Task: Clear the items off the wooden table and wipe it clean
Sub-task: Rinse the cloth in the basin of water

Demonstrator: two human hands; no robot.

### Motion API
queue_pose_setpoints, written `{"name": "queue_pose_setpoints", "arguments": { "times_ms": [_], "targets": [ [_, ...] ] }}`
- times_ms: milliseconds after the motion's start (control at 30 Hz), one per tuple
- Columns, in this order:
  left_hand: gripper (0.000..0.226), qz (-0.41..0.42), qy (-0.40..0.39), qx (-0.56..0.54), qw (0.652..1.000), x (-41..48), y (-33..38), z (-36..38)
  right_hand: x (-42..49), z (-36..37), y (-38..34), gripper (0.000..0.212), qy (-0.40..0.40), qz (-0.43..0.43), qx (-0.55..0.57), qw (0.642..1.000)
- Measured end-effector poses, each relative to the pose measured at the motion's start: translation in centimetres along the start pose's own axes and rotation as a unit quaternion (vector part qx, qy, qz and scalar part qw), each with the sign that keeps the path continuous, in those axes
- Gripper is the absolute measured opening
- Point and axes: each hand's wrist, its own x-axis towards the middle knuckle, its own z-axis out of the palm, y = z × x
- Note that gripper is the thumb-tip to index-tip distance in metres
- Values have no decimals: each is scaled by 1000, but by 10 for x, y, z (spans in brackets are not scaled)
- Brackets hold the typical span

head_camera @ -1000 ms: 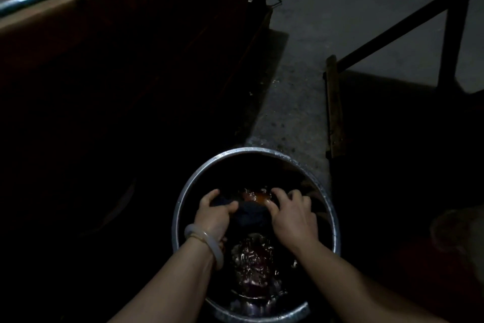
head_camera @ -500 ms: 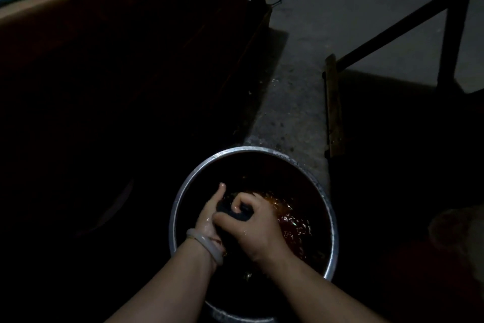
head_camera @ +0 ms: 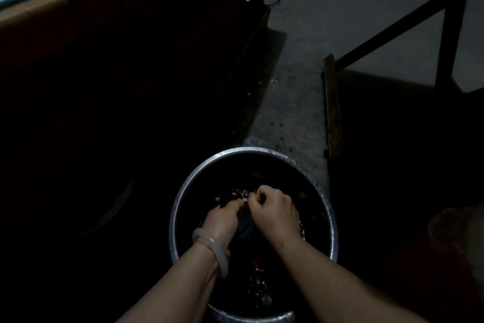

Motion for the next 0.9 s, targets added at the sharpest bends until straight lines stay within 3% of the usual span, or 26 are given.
{"name": "queue_pose_setpoints", "arguments": {
  "times_ms": [67, 100, 200, 267, 333, 433, 533, 600, 733, 900],
  "targets": [
    [21, 14, 15, 7, 1000, 1, -1, -4, 2, 0, 10, 21, -31, 25, -43, 998],
    [22, 24, 22, 20, 999, 1, -1, -7, 2, 1, 16, 32, -46, 37, -55, 997],
    [55, 34, 49, 57, 997, 3, -3, -15, -3, 2, 28, 67, -59, 55, -130, 988],
    [61, 4, 50, 34, 998, 7, -8, -13, -6, 8, 30, 72, -97, 95, -119, 984],
    [55, -49, 59, -16, 997, 6, -12, -7, -6, 16, 24, 59, -148, 160, 0, 976],
    [45, -161, 1, -118, 980, -1, -11, -1, -9, 21, 6, 21, -174, 186, 201, 946],
    [54, -161, -20, -200, 966, 9, -10, -6, -17, 14, -14, 26, -130, 148, 337, 921],
    [46, -132, -30, -227, 965, 8, -7, -7, -25, 9, -29, 32, -114, 95, 388, 910],
    [29, -79, -46, -215, 972, 3, -1, -5, -32, 2, -47, 40, -36, -8, 293, 955],
    [26, -53, -57, -138, 987, -13, 5, 1, -17, -4, -42, 37, 30, -4, 237, 971]
  ]
}}
